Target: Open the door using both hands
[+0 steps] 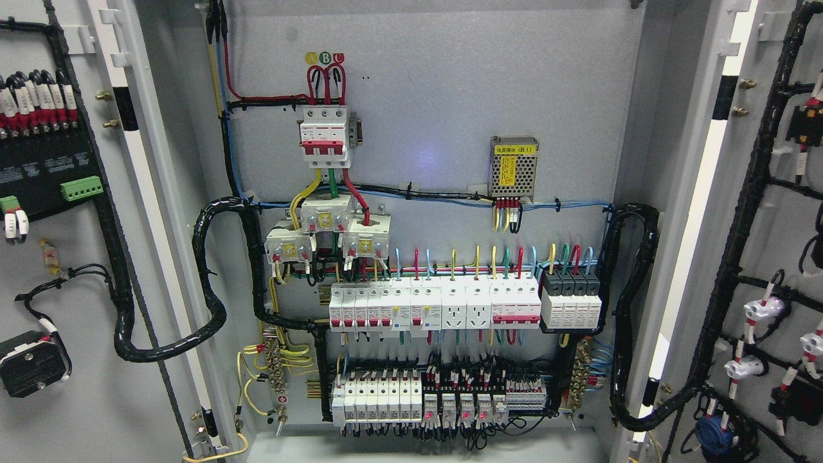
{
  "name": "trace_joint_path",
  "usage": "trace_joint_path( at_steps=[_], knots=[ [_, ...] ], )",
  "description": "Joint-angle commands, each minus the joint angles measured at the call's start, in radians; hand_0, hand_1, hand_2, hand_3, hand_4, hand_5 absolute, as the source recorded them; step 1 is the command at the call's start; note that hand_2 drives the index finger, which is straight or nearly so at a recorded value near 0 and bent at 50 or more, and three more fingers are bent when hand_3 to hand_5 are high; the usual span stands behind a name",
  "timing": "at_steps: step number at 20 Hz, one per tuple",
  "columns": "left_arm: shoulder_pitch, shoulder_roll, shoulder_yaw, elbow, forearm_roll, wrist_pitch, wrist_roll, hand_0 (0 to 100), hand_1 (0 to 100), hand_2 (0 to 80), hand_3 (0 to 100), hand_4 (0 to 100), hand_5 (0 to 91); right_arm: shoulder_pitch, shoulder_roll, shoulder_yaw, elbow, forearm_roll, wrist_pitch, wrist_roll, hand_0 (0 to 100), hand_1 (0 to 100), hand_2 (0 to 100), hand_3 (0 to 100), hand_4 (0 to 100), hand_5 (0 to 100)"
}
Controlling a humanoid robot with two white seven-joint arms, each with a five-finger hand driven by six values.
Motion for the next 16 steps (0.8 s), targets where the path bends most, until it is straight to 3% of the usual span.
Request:
trace_joint_path(
  at_steps=[1,6,16],
  knots=[
    [-0.02,-0.036,0.08,0.211,-0.059,0.052,0.007,0,0,0.0,0,0,0.0,-0.067,0.053,-0.029,0.109,0.051,0.073,-0.007,19,0,0,0,0,0],
    [-0.02,-0.039,0.093,0.209,-0.054,0.052,0.085,0,0,0.0,0,0,0.0,-0.079,0.055,-0.058,0.11,0.06,0.076,-0.005,19,0,0,0,0,0],
    [-0.018,-0.046,0.084,0.166,-0.055,0.038,0.083,0,0,0.0,0,0,0.0,-0.079,0.055,-0.016,0.127,0.062,0.078,-0.005,19,0,0,0,0,0]
  ],
)
